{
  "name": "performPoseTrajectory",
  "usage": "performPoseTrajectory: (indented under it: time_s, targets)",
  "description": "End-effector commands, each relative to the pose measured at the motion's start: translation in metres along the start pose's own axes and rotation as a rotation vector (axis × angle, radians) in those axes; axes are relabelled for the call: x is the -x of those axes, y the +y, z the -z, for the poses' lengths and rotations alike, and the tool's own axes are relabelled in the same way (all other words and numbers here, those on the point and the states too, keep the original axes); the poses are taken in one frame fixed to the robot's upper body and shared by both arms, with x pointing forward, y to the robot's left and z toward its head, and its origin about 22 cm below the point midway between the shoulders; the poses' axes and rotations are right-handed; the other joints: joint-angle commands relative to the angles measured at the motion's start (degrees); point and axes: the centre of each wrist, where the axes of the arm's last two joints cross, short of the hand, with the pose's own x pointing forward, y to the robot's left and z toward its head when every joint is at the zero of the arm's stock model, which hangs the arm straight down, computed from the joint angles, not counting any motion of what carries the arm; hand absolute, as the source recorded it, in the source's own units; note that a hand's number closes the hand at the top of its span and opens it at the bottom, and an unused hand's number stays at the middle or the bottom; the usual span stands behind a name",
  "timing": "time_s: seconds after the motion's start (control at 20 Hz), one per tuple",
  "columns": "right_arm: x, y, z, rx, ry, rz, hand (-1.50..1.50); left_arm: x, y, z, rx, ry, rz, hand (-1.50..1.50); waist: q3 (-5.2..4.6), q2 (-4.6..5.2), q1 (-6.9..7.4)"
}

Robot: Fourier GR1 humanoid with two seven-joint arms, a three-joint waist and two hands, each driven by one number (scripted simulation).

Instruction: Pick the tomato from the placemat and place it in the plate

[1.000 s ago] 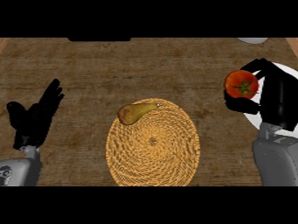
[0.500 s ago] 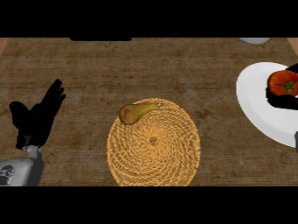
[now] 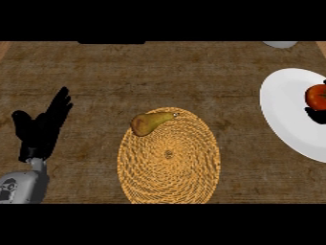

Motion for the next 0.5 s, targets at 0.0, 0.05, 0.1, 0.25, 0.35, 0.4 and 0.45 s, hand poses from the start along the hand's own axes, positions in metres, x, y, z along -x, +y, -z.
performPoseTrajectory:
  time_s: [0.0, 0.05, 0.1, 0.25, 0.35, 0.4, 0.45]
  targets:
    - [0.022, 0.016, 0.006, -0.14, -0.036, 0.015, -1.5, 0.003, -0.003, -0.002, 0.009, 0.001, 0.014, 0.0, 0.02, 0.08, 0.35]
    - [0.033, -0.005, 0.012, -0.114, -0.054, 0.053, -1.5, -0.001, 0.009, -0.003, 0.008, -0.003, 0.008, 0.0, 0.0, -0.05, 0.07]
    - [0.04, -0.009, 0.016, -0.093, -0.076, 0.059, -1.5, 0.014, 0.005, 0.004, 0.001, 0.005, 0.009, 0.0, -0.01, 0.05, -0.06]
    - [0.033, -0.019, 0.017, 0.002, -0.188, 0.083, -1.5, 0.004, -0.002, -0.003, 0.022, 0.0, -0.01, 0.0, -0.02, -0.14, -0.18]
    - [0.029, -0.029, 0.024, 0.07, -0.274, 0.155, -1.5, -0.019, 0.0, 0.003, 0.019, -0.001, 0.004, 0.0, 0.07, -0.08, 0.14]
    - [0.016, -0.013, 0.014, 0.101, -0.31, 0.212, -1.5, 0.009, 0.0, -0.012, -0.007, 0.021, 0.001, 0.0, -0.01, -0.37, -0.29]
    - [0.01, -0.008, 0.015, 0.134, -0.352, 0.293, -1.5, 0.011, 0.009, -0.002, -0.007, 0.011, -0.008, 0.0, -0.02, -0.23, -0.73]
